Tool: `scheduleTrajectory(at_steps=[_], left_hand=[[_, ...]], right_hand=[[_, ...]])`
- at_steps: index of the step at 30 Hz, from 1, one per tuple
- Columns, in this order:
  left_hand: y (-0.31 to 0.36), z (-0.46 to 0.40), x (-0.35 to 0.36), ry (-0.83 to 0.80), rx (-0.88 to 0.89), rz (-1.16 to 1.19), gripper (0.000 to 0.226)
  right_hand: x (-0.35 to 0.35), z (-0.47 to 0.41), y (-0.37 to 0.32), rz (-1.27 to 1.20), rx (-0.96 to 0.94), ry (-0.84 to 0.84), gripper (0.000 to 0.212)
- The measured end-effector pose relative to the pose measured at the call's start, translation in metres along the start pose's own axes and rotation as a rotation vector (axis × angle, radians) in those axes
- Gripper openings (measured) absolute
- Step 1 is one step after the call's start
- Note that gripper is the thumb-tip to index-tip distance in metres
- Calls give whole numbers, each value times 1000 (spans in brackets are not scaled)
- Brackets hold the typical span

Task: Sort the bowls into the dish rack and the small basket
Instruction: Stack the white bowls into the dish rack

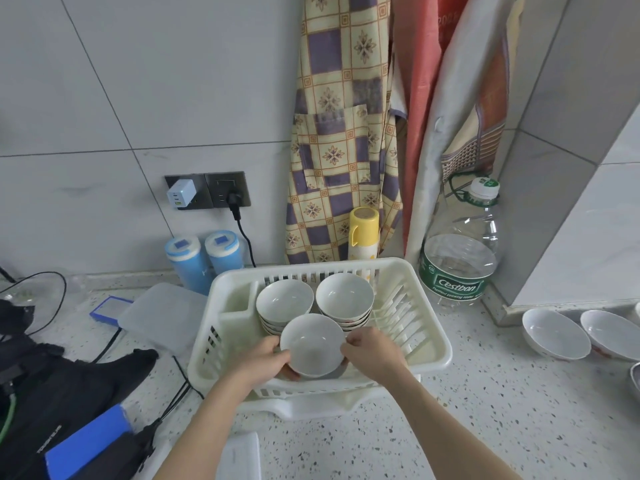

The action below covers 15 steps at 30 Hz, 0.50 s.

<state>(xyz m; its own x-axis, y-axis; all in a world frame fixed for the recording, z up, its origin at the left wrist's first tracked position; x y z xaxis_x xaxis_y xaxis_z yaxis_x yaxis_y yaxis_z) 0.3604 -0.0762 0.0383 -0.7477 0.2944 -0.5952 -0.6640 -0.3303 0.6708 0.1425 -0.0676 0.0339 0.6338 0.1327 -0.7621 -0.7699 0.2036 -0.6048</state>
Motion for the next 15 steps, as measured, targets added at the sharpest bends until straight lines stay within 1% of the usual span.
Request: scheduleTrajectory(at_steps=[2,6,9,12,15], left_hand=[[1,-1,2,-6,4,-49,15],[-2,-4,3,39,-29,-108,35],[-6,-6,5,46,-11,-162,36],[-8,-8,8,97,12,-243,33],[-6,-6,10,125,38,-298,33]], right_hand=[[1,-2,1,6,13,22,25],[4,-5,3,-15,42,28,25],[4,-6,4,-39,55,40,21],[3,-7,4,-34,67,31,19],[3,-8,4,6,69,28,22]])
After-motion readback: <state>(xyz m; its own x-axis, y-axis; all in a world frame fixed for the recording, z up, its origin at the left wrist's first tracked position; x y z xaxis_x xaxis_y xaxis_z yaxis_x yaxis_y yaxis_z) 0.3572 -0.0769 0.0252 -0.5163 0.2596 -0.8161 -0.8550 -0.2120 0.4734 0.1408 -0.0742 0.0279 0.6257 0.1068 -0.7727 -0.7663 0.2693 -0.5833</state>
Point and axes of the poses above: each hand's wrist, its own z-axis away from the middle knuckle, its own x-axis out of the palm, y = z × x, the point moved 1 cm from there along -z, towards the middle knuckle, and after that the axes turned 3 degrees about y, right-handed, at the moved point
